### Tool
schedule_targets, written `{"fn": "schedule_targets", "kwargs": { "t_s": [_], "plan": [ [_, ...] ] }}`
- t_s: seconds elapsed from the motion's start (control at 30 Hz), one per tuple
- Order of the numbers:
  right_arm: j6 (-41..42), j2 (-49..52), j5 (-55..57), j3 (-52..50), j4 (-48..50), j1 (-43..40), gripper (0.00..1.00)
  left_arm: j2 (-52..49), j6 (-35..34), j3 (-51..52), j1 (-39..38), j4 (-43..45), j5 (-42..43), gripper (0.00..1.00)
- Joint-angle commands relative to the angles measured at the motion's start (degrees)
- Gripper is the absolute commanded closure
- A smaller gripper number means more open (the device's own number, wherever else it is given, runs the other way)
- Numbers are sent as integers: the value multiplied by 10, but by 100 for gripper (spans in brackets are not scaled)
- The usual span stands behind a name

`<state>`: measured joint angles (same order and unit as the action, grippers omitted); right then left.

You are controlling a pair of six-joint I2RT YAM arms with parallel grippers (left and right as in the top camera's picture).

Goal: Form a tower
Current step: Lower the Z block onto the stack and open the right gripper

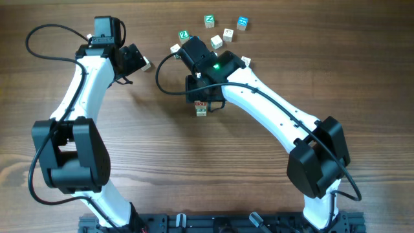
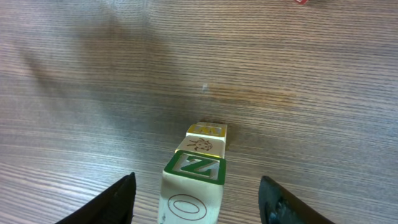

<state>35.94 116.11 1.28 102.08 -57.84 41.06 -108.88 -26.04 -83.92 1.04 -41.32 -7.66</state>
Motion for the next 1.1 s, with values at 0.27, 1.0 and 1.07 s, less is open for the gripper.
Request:
{"fn": "schedule_targets", "kwargs": {
  "t_s": [0.27, 1.0, 1.07],
  "plan": [
    [-57, 8, -27, -4, 15, -1, 40, -7, 3, 3, 0, 0, -4, 0],
    [-59, 8, -41, -4, 3, 0, 41, -7, 3, 3, 0, 0, -4, 0],
    [-60, 8, -41, -4, 7, 0, 41, -7, 3, 3, 0, 0, -4, 0]
  ]
}}
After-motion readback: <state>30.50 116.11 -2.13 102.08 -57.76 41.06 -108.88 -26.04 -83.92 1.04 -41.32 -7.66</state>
